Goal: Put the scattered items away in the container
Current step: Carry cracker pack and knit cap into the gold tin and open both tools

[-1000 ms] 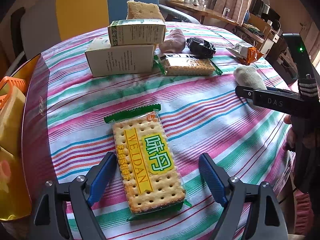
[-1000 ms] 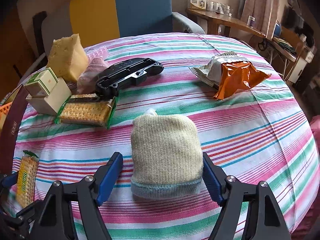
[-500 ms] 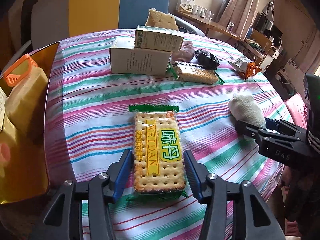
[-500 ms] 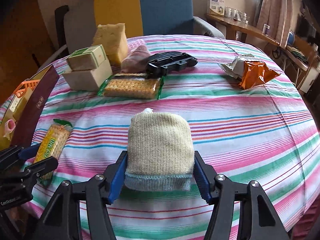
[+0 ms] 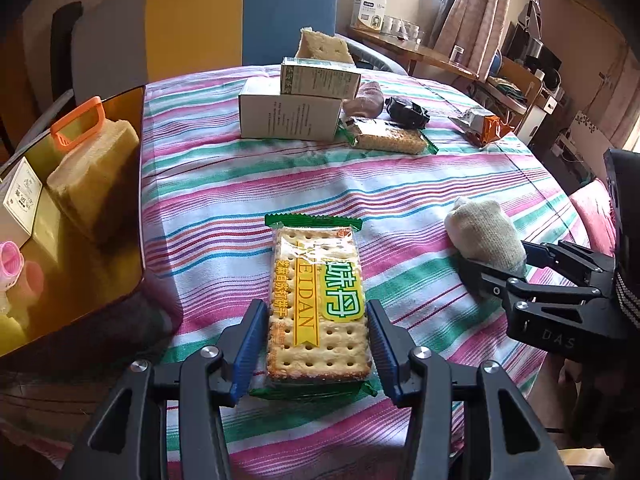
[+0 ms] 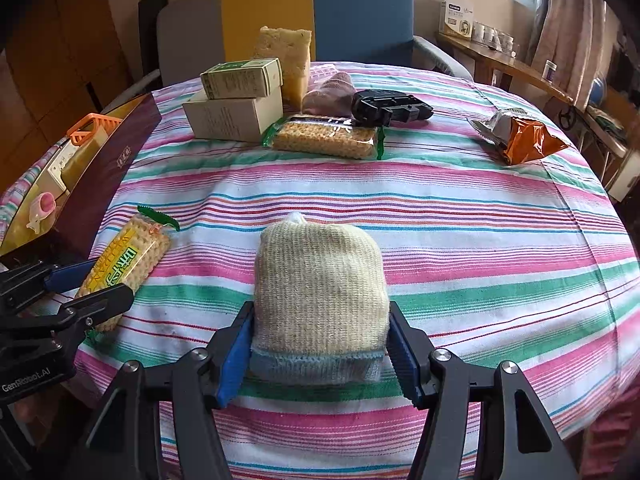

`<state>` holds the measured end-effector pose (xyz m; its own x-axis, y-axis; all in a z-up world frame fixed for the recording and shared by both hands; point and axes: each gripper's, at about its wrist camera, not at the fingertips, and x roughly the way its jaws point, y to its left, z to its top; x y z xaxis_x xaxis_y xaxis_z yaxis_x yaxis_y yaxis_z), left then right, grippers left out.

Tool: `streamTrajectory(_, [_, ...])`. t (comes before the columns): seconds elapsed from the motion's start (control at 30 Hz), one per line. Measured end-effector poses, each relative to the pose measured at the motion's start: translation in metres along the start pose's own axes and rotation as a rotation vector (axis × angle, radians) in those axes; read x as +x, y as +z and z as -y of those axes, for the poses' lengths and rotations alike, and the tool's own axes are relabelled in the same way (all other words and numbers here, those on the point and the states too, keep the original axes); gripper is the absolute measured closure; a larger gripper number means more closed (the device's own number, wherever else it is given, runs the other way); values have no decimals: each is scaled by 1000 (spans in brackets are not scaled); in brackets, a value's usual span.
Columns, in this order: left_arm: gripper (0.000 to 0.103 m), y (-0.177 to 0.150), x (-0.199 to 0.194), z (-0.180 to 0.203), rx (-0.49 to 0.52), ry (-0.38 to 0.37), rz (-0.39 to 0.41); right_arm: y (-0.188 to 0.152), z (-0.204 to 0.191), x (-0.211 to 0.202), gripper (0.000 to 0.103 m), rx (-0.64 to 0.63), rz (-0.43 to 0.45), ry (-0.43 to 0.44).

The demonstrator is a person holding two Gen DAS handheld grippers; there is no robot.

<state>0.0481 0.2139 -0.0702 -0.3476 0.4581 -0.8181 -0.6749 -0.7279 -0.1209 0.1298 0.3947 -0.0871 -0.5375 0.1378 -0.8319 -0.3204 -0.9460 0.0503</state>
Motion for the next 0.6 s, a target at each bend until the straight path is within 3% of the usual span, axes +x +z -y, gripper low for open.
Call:
streamTrajectory(0.3, [52, 2, -45, -33, -84, 20, 115, 12, -32, -11, 41, -17, 2, 116])
streamTrajectory(0.6, [52, -1, -86, -110, -260, 122, 216, 37, -103, -23, 41, -148, 36, 235])
